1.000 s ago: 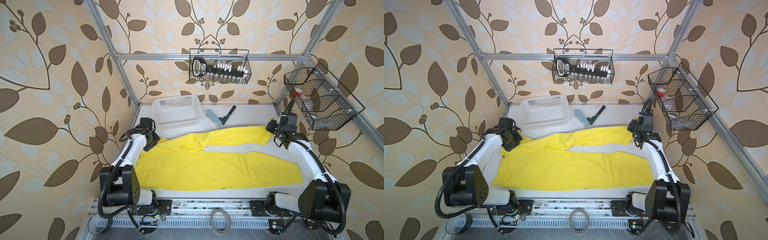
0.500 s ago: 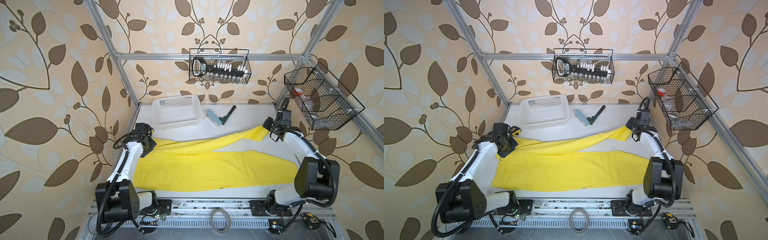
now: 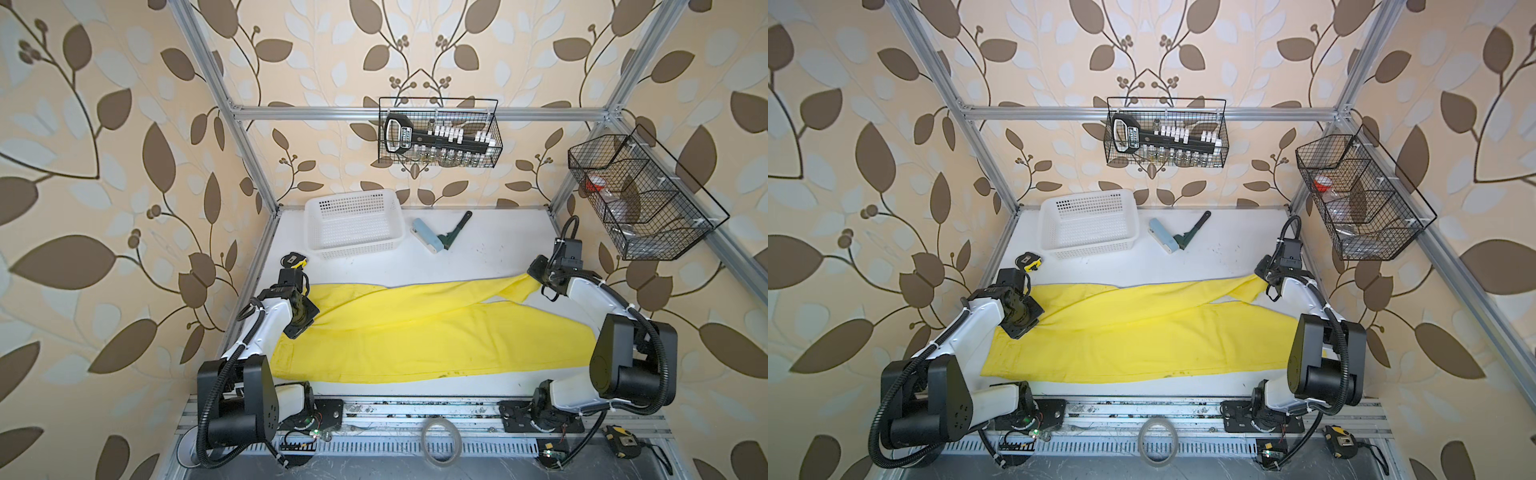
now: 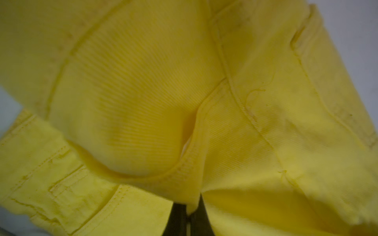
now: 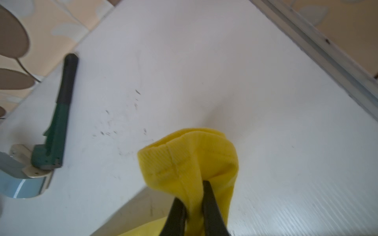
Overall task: Fold and stack the trousers
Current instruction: Smooth out the trousers at the center of the table.
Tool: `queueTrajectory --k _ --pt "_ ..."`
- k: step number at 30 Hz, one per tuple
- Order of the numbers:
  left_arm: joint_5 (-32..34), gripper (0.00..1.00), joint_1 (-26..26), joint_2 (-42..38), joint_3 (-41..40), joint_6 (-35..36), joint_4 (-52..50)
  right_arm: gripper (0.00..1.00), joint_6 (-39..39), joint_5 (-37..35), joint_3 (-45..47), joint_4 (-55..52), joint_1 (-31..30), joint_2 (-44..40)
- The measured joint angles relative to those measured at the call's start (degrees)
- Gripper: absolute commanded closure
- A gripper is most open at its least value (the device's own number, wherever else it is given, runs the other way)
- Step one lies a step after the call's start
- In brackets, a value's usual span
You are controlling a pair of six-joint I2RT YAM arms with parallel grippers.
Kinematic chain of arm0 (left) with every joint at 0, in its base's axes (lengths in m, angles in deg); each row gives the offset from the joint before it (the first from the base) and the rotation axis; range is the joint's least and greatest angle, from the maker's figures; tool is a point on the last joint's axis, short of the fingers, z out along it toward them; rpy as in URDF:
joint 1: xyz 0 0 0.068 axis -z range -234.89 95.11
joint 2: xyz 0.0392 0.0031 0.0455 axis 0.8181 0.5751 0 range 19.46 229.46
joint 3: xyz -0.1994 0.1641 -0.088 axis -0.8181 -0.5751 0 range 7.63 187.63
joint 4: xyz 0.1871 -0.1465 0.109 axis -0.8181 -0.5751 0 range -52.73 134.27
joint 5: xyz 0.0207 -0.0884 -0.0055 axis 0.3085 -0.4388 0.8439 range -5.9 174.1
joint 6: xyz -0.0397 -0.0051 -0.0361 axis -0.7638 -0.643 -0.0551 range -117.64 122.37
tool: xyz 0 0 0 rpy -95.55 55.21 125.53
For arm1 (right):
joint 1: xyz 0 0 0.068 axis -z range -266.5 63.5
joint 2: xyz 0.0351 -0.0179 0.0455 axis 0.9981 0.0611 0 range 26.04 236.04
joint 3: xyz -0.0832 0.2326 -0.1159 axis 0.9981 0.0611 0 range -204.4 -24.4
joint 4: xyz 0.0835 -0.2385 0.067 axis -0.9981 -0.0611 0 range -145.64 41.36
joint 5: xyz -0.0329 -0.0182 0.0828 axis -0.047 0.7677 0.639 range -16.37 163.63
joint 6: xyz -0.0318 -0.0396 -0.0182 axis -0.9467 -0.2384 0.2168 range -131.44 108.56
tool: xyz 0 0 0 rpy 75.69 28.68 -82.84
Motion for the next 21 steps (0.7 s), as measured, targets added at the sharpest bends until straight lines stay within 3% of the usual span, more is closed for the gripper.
queueTrajectory --k 1,4,8,11,13,21 --pt "0.0 0.74 0.0 0.0 0.0 0.1 0.0 0.98 -0.3 -0.6 1.1 -0.3 0.1 -0.4" --pt "0.3 0.65 0.0 -1.1 0.4 0.0 -0.8 0.97 -0.7 -1.3 4.0 -0.4 0.1 -2.0" --pt "2.1 0.28 -0.1 -4.3 4.4 0.4 -3.8 0.97 -0.6 -1.2 6.7 -0.2 0.1 -4.5" --pt "3.3 0.25 -1.1 -5.2 8.8 0.4 -4.9 0.97 -0.6 -1.2 8.2 -0.1 0.1 -6.2" --pt "3.3 0.14 -2.4 -4.7 11.1 0.3 -4.8 0.97 -0.5 -1.0 9.3 -0.1 0.1 -7.7" --pt "1.4 0.13 -9.0 4.1 16.6 -3.4 -5.4 0.98 0.8 -1.0 15.4 -0.2 0.1 -16.5"
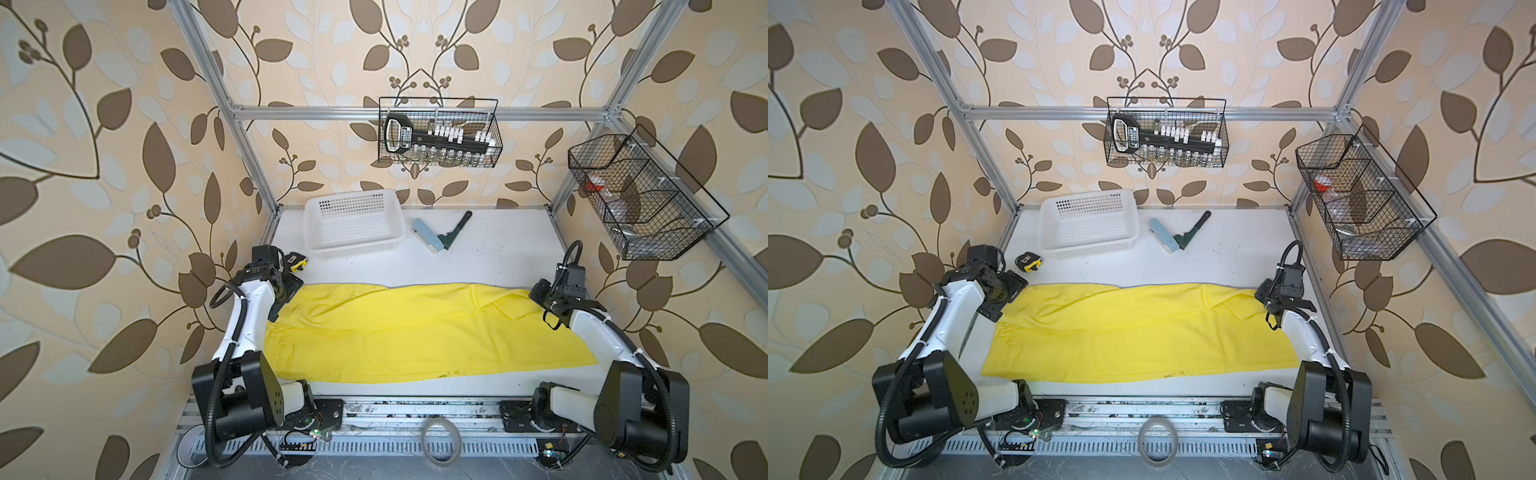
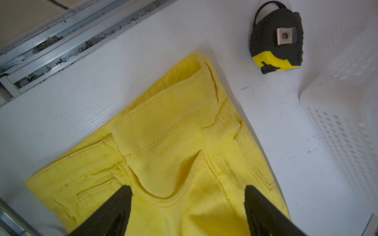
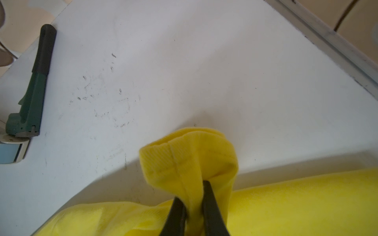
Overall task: Fold and stack the trousers
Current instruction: Smooth out the trousers at the center of the table.
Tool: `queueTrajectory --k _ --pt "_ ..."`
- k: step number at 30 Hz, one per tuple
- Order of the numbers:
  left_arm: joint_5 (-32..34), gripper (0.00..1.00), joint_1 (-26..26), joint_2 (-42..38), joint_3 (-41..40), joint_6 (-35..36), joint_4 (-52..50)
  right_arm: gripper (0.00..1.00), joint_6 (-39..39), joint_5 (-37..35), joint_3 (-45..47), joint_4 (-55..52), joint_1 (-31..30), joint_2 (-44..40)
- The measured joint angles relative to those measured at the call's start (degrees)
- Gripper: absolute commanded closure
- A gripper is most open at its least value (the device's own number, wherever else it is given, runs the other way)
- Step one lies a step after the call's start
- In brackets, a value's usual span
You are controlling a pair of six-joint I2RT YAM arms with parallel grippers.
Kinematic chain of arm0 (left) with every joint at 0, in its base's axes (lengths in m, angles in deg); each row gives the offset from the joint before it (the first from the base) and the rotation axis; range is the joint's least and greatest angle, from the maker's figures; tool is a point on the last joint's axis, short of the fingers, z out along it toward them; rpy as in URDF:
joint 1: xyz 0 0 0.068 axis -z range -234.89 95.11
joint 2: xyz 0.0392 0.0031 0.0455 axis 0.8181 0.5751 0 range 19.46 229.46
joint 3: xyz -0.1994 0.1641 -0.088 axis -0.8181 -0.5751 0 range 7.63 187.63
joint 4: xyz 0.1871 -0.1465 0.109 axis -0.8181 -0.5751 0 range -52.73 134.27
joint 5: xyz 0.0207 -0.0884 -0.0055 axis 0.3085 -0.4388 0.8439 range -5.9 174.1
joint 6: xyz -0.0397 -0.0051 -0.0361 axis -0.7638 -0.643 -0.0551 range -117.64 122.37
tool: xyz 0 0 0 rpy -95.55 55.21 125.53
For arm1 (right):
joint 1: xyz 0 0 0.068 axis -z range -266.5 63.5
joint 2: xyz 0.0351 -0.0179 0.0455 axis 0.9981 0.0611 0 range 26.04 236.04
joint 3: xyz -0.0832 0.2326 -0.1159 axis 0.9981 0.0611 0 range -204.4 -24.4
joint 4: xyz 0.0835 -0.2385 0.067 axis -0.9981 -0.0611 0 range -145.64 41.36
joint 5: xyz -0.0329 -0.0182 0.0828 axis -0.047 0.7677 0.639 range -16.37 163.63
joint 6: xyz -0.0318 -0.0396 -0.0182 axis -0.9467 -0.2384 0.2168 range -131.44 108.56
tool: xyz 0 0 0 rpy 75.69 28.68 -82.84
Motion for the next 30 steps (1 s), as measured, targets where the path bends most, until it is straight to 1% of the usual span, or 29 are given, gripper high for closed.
queueTrajectory --k 6,13,17,19,21,24,26,29,30 --pt "-0.2 0.16 -1.5 9.7 5.3 -4.2 -0.3 0.98 1.0 0.2 3.7 -0.1 -1.3 -3.7" --pt "3.9 0.19 -1.5 17.6 9.2 -10.1 -1.2 0.98 1.7 0.6 4.5 1.1 -3.9 -3.1" --pt "6.2 0.25 -1.5 22.2 11.6 -11.7 -1.2 0.98 1.9 0.9 4.5 1.6 -5.2 -2.5" --pt "6.4 0.26 -1.5 23.9 11.9 -11.7 -0.5 0.98 1.9 1.0 4.5 1.6 -5.5 -2.4" --pt "6.4 0.3 -1.5 25.5 12.4 -11.7 -0.5 0.98 1.9 1.0 4.5 1.7 -5.7 -2.4" --pt "6.4 0.44 -1.5 28.1 13.0 -11.7 0.5 0.98 1.9 1.1 4.5 1.9 -5.7 -2.4" --pt "6.3 0.61 -1.5 29.6 13.2 -11.6 1.4 0.98 1.9 1.1 4.5 2.0 -5.7 -2.4" --pt "5.9 0.85 -1.5 31.2 13.2 -11.4 2.6 0.98 1.8 1.1 4.5 2.0 -5.7 -2.4" --pt "5.8 0.91 -1.5 31.5 13.2 -11.3 3.0 0.98 1.8 1.1 4.5 2.0 -5.7 -2.4"
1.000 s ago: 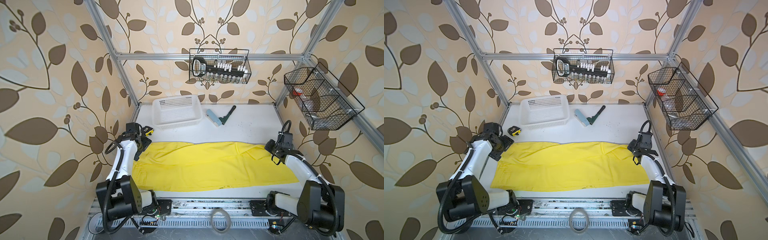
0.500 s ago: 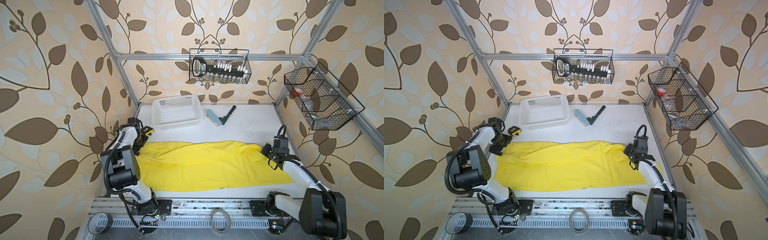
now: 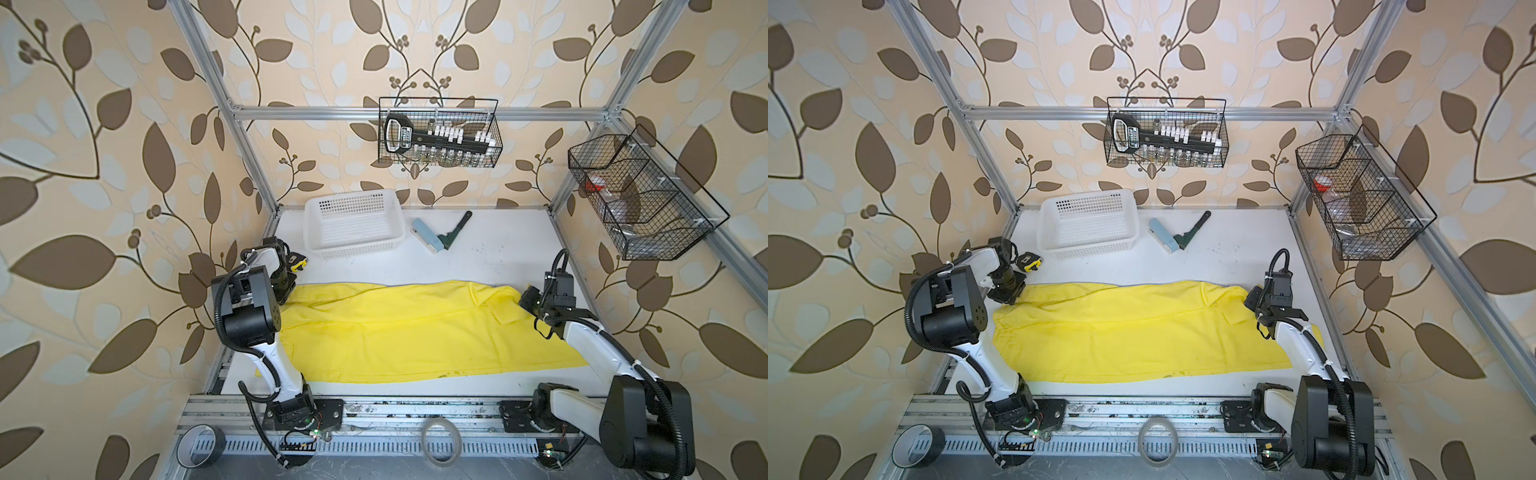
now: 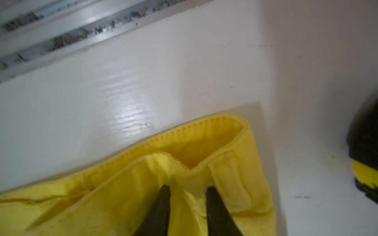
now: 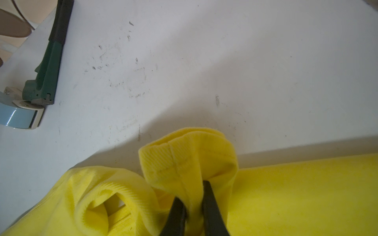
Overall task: Fold and stack the trousers
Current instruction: Smooth out the trousers at the center of the table.
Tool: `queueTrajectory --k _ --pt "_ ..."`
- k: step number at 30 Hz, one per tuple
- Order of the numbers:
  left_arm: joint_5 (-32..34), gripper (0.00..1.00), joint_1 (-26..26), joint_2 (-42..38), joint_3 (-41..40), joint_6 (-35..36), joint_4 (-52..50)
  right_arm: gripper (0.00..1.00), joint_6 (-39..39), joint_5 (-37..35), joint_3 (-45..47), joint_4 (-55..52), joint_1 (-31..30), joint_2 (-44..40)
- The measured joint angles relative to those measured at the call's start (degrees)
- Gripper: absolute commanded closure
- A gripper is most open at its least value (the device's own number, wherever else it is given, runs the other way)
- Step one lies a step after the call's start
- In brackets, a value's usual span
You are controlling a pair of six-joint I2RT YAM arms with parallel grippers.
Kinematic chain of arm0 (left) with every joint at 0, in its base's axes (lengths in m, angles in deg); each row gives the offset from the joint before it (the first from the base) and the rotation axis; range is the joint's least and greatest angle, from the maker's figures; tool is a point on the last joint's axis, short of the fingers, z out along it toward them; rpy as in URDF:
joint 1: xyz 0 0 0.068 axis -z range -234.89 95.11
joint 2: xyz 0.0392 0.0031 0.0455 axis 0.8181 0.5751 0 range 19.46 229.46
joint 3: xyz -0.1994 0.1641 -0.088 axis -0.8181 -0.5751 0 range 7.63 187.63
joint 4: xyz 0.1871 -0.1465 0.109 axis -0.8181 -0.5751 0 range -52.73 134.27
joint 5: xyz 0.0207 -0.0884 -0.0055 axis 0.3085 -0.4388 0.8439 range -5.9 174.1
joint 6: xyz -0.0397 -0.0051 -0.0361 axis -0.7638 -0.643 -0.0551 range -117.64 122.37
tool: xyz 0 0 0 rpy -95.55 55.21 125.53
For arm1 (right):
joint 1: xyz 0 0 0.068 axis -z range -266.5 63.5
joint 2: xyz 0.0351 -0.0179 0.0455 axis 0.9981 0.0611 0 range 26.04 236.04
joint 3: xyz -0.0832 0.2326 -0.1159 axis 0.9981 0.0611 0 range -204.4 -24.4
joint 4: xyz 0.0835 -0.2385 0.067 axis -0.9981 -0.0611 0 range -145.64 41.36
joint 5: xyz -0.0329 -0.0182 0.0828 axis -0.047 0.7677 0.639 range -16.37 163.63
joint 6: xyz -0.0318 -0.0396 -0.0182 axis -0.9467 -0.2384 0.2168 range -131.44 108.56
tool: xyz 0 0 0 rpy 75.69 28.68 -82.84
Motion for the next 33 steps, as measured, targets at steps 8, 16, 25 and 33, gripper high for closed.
queueTrajectory --k 8,16,25,33 --pt "-0.1 1.0 0.0 0.8 4.3 3.8 0.6 0.98 0.0 -0.4 -0.4 0.0 0.0 0.0" --pt "0.2 1.0 0.0 3.4 10.6 7.2 0.2 0.95 0.0 -2.3 -6.6 1.6 0.7 3.9" --pt "0.6 1.0 0.0 3.6 13.4 7.9 0.0 0.91 -0.6 -3.7 -10.6 4.3 3.4 12.1" --pt "1.9 1.0 0.0 3.6 13.4 7.9 0.7 0.87 -2.8 -1.4 -12.9 7.8 4.6 15.6"
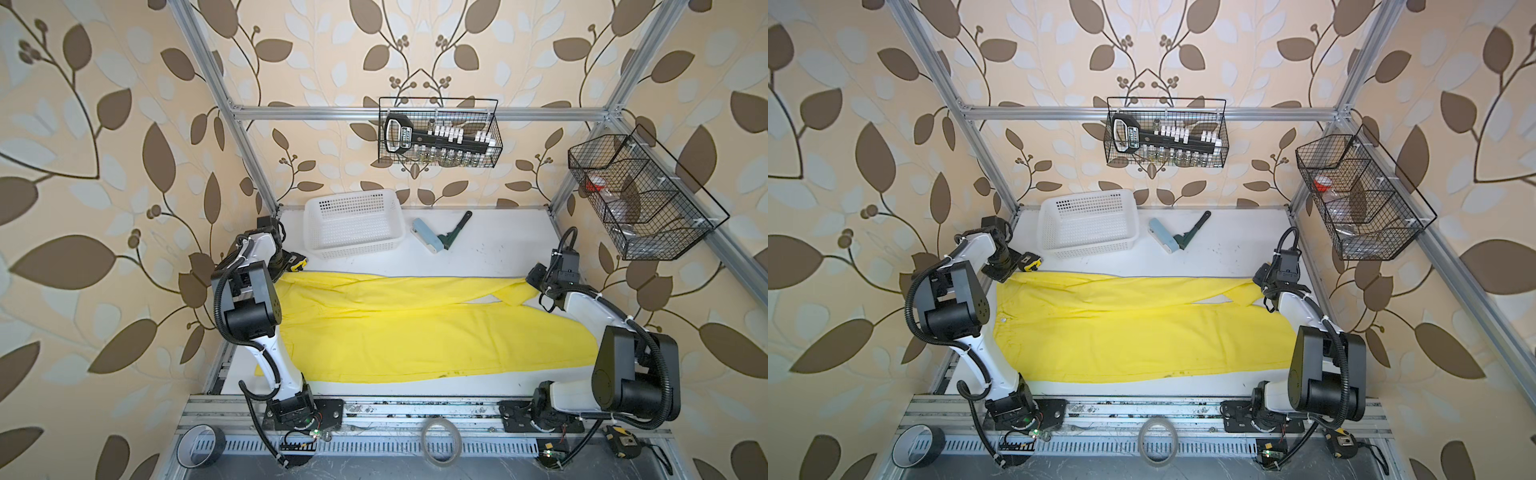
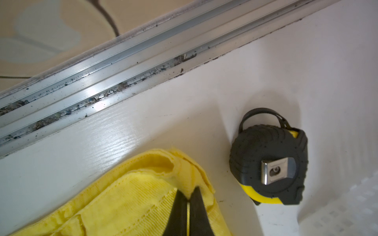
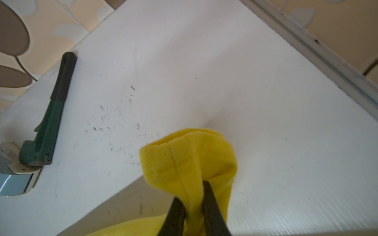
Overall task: Fold and stack the trousers
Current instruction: Smooth out the trousers at the center of the table.
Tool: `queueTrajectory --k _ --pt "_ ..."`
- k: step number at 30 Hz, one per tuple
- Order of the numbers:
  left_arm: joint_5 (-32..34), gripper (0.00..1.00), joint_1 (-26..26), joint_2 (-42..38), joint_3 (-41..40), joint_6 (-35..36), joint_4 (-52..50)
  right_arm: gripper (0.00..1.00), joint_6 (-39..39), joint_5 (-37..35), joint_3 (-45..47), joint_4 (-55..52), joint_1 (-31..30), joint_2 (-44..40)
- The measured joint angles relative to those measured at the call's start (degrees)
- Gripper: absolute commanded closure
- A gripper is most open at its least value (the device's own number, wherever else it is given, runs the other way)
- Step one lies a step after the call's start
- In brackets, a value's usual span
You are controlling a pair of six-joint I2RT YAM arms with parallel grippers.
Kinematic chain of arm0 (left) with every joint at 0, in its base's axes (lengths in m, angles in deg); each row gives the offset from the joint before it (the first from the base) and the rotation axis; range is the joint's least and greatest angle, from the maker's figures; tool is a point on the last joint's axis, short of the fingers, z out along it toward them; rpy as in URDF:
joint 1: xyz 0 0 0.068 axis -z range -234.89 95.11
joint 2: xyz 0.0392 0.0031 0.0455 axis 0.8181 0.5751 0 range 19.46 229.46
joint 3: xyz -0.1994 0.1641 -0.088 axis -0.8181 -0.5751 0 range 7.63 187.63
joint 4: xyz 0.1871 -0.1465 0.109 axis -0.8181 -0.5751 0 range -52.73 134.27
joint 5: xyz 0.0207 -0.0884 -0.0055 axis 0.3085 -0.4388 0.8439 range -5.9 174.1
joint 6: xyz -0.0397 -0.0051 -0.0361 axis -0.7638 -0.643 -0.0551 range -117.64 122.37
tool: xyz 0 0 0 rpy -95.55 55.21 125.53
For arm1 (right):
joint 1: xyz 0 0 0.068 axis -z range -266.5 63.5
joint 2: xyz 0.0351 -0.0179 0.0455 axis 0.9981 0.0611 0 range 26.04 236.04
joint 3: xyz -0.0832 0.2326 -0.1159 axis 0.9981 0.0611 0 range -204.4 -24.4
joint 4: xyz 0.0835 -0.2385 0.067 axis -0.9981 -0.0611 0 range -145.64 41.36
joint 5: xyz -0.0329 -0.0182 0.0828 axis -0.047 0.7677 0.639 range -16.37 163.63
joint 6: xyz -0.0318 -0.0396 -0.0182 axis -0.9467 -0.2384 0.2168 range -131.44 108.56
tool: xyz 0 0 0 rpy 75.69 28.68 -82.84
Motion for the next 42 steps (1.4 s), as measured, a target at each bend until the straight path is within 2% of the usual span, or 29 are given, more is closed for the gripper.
queueTrajectory --k 4,10,13,17,20,23,26,31,36,42 --pt "0.7 1.0 0.0 -0.1 0.0 0.0 -0.1 0.79 0.2 3.1 -1.5 5.2 0.0 2.3" --pt "4.4 1.0 0.0 -3.7 -1.7 -0.3 -0.3 0.52 -0.3 2.0 -8.0 4.0 -0.5 6.6" --pt "5.5 1.0 -0.1 -6.2 -2.3 -0.3 -0.6 0.46 -1.4 -0.4 -10.6 2.9 -1.0 7.8" --pt "5.8 1.0 -0.4 -7.5 -2.4 -0.3 -0.6 0.43 -2.3 -1.6 -10.5 0.2 -2.3 5.8" --pt "5.7 1.0 -0.4 -7.5 -2.4 -0.3 -0.6 0.37 -2.4 -1.5 -10.5 -1.9 -3.0 4.0" --pt "4.8 0.86 -0.3 -7.5 -2.4 0.0 -0.6 0.36 -2.1 -0.5 -10.8 -3.6 -4.2 3.6" --pt "3.7 0.59 -0.4 -7.6 -2.4 0.1 -0.6 0.3 -1.0 0.5 -11.6 -5.1 -7.0 5.2" --pt "1.4 0.29 -0.4 -9.0 -2.5 0.9 -0.7 0.28 2.1 2.6 -12.1 -5.2 -12.0 10.1" --pt "-2.0 0.22 -0.3 -14.2 -4.2 1.8 -0.6 0.28 5.2 4.5 -13.2 -4.5 -14.4 16.4" --pt "-7.3 0.2 3.6 -21.6 -13.2 2.2 0.0 0.33 7.3 6.4 -15.9 -2.9 -15.8 22.2"
